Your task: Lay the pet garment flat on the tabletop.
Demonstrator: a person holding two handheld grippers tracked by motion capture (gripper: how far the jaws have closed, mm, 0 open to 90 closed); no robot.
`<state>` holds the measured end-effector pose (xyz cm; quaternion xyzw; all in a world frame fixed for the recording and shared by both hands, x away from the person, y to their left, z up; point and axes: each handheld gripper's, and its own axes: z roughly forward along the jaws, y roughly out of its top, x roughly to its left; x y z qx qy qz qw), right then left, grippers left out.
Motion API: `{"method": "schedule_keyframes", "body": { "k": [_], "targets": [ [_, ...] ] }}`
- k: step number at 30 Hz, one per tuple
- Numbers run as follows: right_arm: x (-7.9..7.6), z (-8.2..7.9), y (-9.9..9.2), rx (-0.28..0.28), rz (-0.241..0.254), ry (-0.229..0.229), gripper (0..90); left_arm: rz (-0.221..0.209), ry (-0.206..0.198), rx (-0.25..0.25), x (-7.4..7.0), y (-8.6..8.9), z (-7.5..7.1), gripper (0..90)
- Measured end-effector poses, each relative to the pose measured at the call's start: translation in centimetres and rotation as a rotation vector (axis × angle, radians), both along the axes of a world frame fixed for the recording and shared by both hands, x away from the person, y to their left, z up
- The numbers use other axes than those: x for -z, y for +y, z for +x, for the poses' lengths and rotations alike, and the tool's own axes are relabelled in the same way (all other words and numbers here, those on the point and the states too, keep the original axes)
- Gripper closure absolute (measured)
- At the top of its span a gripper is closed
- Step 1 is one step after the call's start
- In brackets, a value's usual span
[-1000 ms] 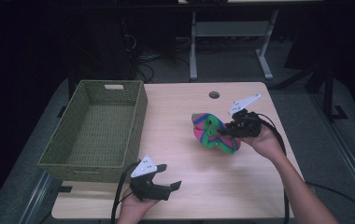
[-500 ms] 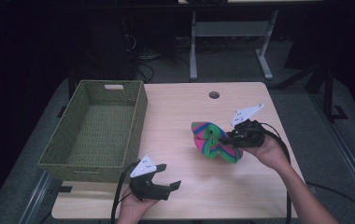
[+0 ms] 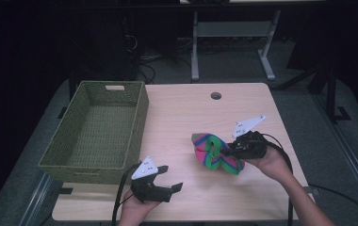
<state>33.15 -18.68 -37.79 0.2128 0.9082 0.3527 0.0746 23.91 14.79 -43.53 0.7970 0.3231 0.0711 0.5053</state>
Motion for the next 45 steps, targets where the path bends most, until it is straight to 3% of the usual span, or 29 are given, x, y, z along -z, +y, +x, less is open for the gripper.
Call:
{"method": "schedule_keyframes", "body": {
  "k": [13, 19, 36, 41, 45],
  "targets": [
    [0.9, -1.8, 0.9, -0.031, -0.008, 0.001, 76.6, -0.014, -0.006, -0.011, -0.1, 0.5, 0.0, 17.0],
    [1.3, -2.6, 1.0, -0.029, 0.005, 0.023, 76.6, -0.02, -0.007, -0.012, -0.2, 0.6, 0.0, 17.0],
    [4.3, -3.1, 2.8, -0.059, -0.042, 0.077, 76.2, -0.021, -0.003, -0.011, -0.1, 0.6, 0.0, 17.0],
    [4.7, -3.3, 3.3, -0.065, -0.036, 0.092, 76.0, -0.019, -0.003, -0.008, -0.1, 0.5, 0.0, 17.0],
    [4.9, -3.3, 3.4, -0.075, -0.05, 0.077, 75.1, -0.019, -0.004, -0.007, -0.2, 0.5, -0.1, 17.0]
  ]
}}
